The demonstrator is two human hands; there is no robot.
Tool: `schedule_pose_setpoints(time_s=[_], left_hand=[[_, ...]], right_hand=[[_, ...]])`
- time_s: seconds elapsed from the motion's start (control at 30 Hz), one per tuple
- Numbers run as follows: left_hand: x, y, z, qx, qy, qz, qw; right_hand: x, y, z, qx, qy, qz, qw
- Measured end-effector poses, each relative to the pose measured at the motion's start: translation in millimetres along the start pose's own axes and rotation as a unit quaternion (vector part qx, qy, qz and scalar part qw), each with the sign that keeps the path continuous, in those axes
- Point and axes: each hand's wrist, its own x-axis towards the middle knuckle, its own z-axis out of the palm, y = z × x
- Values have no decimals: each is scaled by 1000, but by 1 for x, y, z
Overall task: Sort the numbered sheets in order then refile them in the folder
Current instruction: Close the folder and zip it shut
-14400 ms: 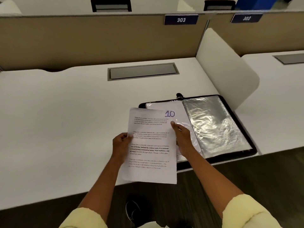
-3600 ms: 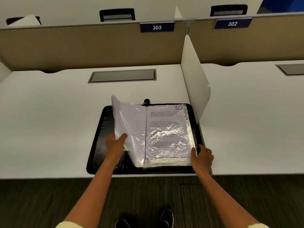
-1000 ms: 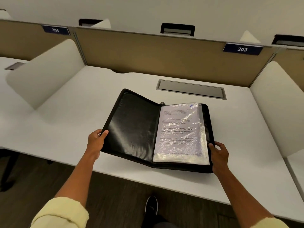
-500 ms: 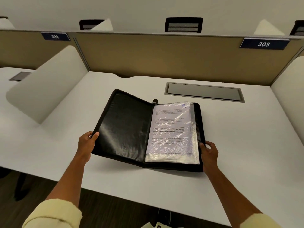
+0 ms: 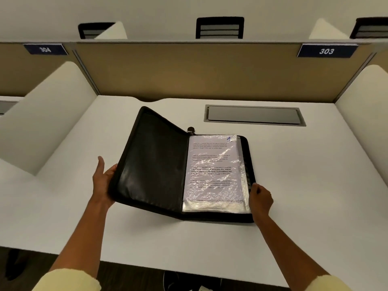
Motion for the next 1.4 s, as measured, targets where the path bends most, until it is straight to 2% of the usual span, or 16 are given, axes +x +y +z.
schedule_pose_setpoints(time_s=[0.2, 0.37, 0.5, 0.6, 0.67, 0.73, 0.8, 0.93, 0.97, 1.0, 1.13, 1.23, 1.3, 1.4], left_hand=[[3, -3, 63, 73, -131, 6, 989], [11, -18, 122, 163, -251, 42, 953], [33, -45, 149, 229, -275, 93, 929], [38, -73, 164, 327, -280, 139, 892], [46, -92, 166, 398, -266, 136, 868], [55, -111, 167, 473, -258, 139, 831], [63, -128, 165, 545, -253, 172, 780], [72, -152, 157, 696, -262, 226, 629], [74, -156, 154, 719, -258, 235, 600], [75, -158, 153, 730, -254, 244, 586], [79, -163, 153, 728, -253, 263, 580], [82, -163, 150, 701, -248, 288, 604], [83, -161, 148, 656, -231, 309, 649], [89, -152, 149, 578, -165, 295, 743]], right_hand=[[3, -12, -6, -37, -16, 40, 998], [6, -17, -13, -24, -44, 108, 993], [10, -25, -20, -4, -76, 170, 982], [19, -22, -26, 49, -96, 223, 969], [23, -21, -32, 93, -124, 247, 957], [26, -23, -39, 123, -152, 262, 945], [29, -24, -42, 138, -168, 268, 939], [35, -26, -41, 123, -173, 258, 943], [36, -25, -39, 118, -173, 251, 945], [37, -24, -38, 108, -170, 243, 949], [44, -11, -31, -6, -144, 177, 974], [52, -17, -30, -108, -163, 142, 970], [59, -32, -30, -204, -191, 114, 953], [62, -62, -22, -284, -137, 25, 949]])
